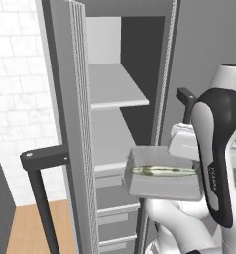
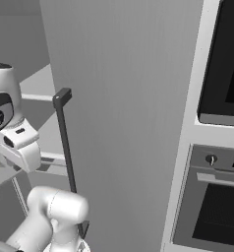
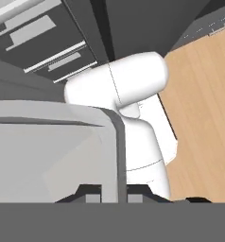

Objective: Take the meat container that has the fish and place it on the second highest rack of the freezer. Then take the vegetable container that has the eggplant and cucumber and place it on the highest rack of the freezer.

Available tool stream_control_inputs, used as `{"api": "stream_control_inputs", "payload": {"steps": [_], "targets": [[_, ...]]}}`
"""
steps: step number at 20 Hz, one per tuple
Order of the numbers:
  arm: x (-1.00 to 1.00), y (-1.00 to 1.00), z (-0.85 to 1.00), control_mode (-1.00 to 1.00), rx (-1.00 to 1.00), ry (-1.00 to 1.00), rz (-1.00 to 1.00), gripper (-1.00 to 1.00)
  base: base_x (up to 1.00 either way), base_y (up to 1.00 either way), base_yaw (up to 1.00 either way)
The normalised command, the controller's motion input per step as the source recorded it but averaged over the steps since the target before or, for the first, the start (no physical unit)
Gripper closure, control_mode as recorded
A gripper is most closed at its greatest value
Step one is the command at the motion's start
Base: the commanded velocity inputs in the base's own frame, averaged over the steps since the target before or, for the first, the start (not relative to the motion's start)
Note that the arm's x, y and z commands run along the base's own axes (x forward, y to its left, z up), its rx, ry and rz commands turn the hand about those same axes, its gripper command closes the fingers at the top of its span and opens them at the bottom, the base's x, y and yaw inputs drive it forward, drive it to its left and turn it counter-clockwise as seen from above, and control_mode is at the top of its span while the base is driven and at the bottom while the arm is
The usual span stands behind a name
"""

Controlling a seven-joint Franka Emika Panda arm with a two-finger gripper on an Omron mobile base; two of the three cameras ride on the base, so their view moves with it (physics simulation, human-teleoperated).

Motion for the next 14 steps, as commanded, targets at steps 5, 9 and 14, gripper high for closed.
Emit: {"api": "stream_control_inputs", "payload": {"steps": [5, 9, 14], "targets": [[0.49, 0.05, -0.07, -1.0, 0.12, 0.0, -0.38, 1.0, 0.0, 0.0, 0.0], [0.45, 0.54, -0.14, -1.0, 0.04, -0.01, -0.3, 1.0, 0.0, 0.0, 0.0], [0.19, 0.68, -0.24, -1.0, 0.0, -0.06, -0.33, 1.0, 0.0, 0.0, 0.0]]}}
